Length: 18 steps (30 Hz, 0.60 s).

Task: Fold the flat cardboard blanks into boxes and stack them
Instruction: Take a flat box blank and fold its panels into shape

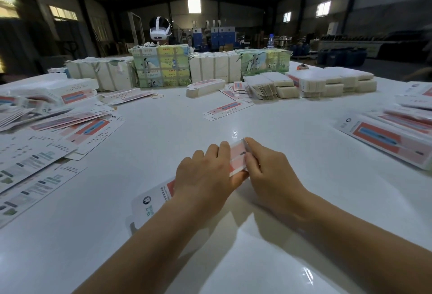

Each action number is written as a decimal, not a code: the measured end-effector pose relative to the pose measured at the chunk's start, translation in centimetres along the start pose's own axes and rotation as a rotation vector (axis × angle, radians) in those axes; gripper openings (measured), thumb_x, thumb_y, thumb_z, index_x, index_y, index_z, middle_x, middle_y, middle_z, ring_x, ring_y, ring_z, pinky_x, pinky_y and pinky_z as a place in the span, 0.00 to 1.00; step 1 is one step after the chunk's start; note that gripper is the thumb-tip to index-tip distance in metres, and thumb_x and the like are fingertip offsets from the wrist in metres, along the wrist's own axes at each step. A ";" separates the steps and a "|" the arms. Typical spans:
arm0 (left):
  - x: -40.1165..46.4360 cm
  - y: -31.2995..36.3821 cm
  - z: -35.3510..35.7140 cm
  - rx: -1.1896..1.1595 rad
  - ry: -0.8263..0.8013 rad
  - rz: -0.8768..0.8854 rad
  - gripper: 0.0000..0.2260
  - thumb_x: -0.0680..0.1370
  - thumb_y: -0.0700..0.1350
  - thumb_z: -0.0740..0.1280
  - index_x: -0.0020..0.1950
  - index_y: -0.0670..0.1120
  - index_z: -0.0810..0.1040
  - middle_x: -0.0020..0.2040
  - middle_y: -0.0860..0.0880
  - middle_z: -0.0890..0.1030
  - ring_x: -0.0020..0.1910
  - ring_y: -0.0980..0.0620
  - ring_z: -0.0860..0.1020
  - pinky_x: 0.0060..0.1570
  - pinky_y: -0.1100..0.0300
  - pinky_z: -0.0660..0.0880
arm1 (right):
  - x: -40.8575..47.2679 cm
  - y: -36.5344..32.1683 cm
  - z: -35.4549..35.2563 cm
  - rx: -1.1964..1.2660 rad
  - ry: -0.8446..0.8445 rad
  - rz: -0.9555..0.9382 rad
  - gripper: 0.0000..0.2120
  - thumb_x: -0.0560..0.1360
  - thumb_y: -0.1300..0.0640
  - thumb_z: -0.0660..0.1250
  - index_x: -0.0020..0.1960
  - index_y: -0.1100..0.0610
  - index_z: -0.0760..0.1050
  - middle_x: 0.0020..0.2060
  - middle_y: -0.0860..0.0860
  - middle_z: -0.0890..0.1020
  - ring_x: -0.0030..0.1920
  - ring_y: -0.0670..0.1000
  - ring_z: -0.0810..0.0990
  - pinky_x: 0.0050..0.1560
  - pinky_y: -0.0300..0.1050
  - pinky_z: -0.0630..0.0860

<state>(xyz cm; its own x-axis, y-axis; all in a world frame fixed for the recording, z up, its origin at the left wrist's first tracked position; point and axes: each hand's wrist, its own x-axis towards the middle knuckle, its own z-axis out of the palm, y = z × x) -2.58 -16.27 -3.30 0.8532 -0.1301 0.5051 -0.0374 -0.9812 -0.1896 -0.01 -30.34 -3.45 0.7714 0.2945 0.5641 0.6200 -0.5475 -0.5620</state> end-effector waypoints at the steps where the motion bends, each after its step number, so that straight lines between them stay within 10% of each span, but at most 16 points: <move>1: -0.1 0.0 0.0 -0.003 0.008 -0.008 0.33 0.71 0.67 0.38 0.67 0.49 0.62 0.51 0.51 0.74 0.42 0.50 0.71 0.34 0.57 0.61 | -0.1 0.0 0.0 0.012 -0.011 0.015 0.07 0.80 0.60 0.56 0.49 0.58 0.72 0.35 0.46 0.74 0.34 0.43 0.71 0.37 0.34 0.66; 8: 0.2 -0.3 -0.3 -0.035 0.048 -0.055 0.34 0.73 0.67 0.47 0.71 0.46 0.64 0.53 0.49 0.76 0.45 0.46 0.75 0.36 0.56 0.62 | 1.9 0.3 -1.2 1.023 -0.042 0.571 0.11 0.78 0.58 0.62 0.46 0.61 0.82 0.44 0.59 0.85 0.43 0.55 0.85 0.44 0.46 0.82; 18: 0.0 -0.3 -0.3 -0.074 0.092 -0.038 0.33 0.75 0.67 0.51 0.72 0.47 0.63 0.54 0.49 0.76 0.47 0.47 0.75 0.37 0.57 0.63 | 1.3 0.0 -1.6 0.899 -0.032 0.406 0.19 0.77 0.66 0.62 0.37 0.51 0.85 0.41 0.54 0.86 0.44 0.53 0.85 0.40 0.39 0.80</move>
<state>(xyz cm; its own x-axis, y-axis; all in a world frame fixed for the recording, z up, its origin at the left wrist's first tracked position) -2.72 -16.05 -2.94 0.8038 -0.1014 0.5862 -0.0470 -0.9931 -0.1074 0.76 -31.20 -1.81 0.9450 0.2440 0.2178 0.1756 0.1834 -0.9672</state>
